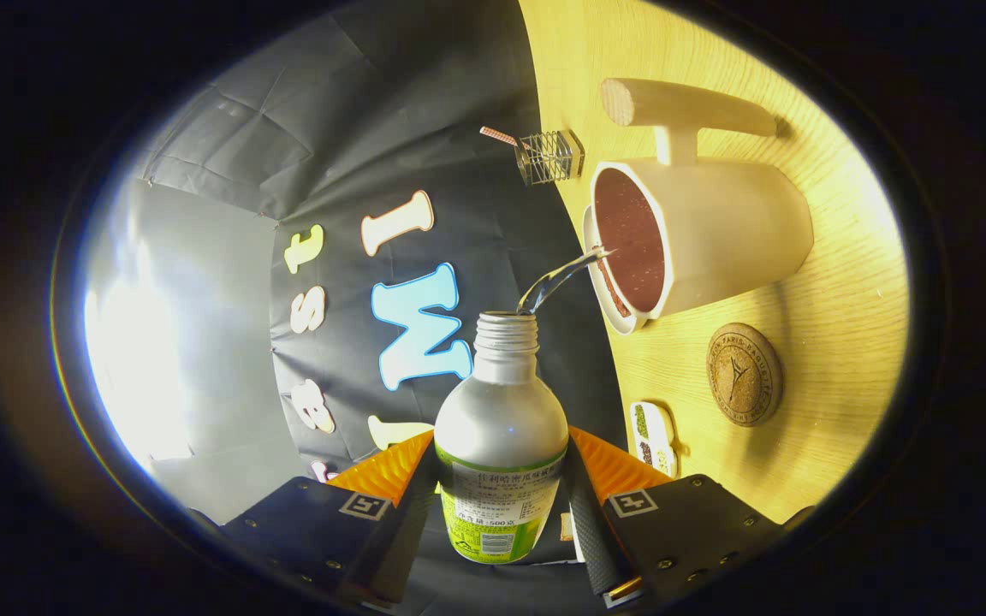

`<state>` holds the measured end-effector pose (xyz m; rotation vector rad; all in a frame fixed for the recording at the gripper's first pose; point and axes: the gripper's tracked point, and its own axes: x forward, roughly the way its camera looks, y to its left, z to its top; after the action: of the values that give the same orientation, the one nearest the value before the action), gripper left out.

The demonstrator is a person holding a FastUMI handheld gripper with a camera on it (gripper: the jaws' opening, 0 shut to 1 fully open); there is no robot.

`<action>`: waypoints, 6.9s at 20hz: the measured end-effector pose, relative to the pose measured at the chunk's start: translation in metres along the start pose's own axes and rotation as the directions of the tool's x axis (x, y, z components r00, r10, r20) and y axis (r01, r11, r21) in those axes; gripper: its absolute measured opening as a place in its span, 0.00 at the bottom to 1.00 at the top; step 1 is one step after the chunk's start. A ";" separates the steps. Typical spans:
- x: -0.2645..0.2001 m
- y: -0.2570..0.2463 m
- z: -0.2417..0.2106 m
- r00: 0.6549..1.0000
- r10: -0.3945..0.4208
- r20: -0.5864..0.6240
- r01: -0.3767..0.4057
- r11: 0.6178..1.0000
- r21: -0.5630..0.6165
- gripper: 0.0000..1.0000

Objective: Take the bottle from table, then pour the juice into the cup, finally place the bottle on the coaster

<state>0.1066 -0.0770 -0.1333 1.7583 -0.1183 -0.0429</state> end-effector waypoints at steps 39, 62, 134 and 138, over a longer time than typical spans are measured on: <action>0.026 0.028 0.002 0.993 0.047 0.111 -0.067 0.981 0.184 0.77; 0.022 0.013 0.012 0.993 0.019 0.118 -0.042 0.980 0.195 0.77; 0.029 -0.022 -0.008 0.971 -0.203 0.124 0.052 -0.329 -0.943 0.78; 0.035 -0.039 -0.009 0.971 -0.217 0.100 0.027 -0.315 -0.949 0.78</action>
<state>0.1441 -0.0649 -0.1681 -0.1144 0.2068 -0.1484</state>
